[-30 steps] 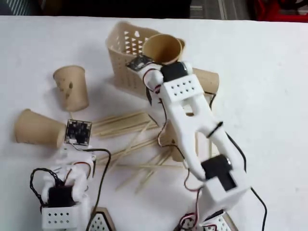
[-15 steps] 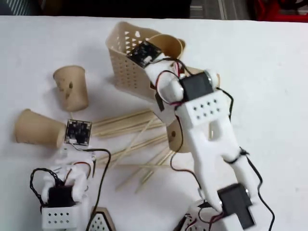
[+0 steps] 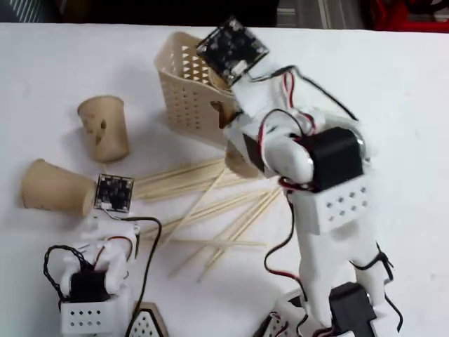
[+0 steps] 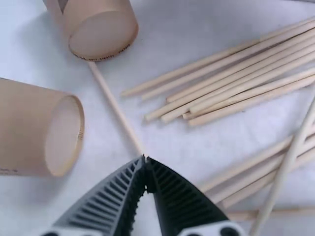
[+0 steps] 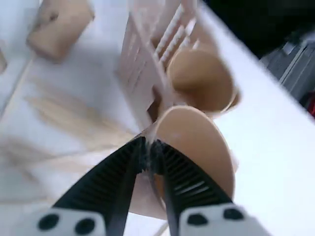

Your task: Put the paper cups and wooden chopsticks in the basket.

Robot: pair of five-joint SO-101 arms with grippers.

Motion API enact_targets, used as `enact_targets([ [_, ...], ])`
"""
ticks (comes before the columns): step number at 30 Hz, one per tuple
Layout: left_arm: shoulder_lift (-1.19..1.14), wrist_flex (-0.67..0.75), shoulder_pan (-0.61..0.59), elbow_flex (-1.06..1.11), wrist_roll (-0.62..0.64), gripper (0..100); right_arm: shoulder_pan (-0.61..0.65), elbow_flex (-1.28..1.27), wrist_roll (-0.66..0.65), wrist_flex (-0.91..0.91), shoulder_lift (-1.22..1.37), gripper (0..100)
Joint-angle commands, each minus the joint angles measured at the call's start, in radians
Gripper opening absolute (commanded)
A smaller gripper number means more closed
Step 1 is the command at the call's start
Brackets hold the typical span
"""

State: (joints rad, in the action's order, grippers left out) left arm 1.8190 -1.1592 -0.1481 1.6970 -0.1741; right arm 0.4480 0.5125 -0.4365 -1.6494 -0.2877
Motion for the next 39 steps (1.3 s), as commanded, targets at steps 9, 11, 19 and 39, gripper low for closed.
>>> enact_targets([
  [9,0.005,0.011,-0.005,-0.005,-0.008,3,-0.005,0.014,-0.058,0.424,0.07,1.9],
  [11,0.005,0.011,-0.005,-0.005,-0.008,3,-0.007,0.006,-0.091,0.464,0.107,1.9],
  [19,0.005,0.011,-0.005,-0.005,-0.008,3,-0.056,0.006,-0.137,0.561,0.243,1.9],
  [39,0.005,0.015,-0.004,-0.005,-0.008,3,-0.051,0.014,-0.169,0.403,0.292,5.4],
])
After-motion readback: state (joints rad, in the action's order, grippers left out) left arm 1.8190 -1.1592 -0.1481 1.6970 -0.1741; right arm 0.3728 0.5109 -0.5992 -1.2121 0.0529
